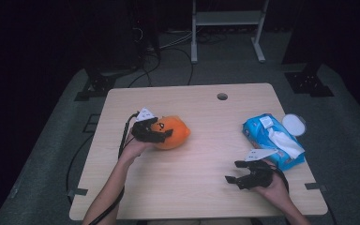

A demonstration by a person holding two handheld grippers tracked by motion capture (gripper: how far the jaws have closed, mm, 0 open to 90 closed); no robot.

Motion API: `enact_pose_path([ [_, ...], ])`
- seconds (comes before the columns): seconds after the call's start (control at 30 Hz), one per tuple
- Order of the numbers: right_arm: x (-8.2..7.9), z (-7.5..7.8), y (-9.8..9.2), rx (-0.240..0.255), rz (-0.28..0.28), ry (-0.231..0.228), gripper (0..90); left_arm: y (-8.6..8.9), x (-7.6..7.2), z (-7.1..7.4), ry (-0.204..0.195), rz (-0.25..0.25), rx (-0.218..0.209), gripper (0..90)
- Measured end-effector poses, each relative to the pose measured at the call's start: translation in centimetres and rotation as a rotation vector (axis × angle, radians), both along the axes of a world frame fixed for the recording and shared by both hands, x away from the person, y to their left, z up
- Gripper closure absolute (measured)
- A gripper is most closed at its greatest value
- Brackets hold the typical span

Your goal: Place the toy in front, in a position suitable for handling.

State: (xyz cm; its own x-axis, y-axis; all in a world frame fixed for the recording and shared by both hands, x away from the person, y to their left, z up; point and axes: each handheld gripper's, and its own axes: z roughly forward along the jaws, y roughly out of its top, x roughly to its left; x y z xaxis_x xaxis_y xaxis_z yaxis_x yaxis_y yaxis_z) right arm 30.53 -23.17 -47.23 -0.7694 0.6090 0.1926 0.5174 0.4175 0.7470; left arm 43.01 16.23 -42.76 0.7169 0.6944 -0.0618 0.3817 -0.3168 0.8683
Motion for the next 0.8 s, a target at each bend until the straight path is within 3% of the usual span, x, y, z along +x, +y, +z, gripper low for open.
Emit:
enact_pose_path([
  [0.23, 0.0, 0.0, 0.0, 0.003, 0.004, 0.000, 21.1, 0.2, -0.2, -1.0, 0.046, -0.007, -0.006, 16.0],
  [0.5, 0.0, 0.1, 0.1, 0.004, 0.003, -0.006, 21.4, 0.3, -0.6, -1.0, 0.031, -0.012, -0.003, 29.6],
  [0.8, 0.0, 0.1, 0.0, 0.010, -0.004, -0.006, 21.4, 0.0, -0.7, -0.2, 0.014, -0.008, 0.008, 38.6],
])
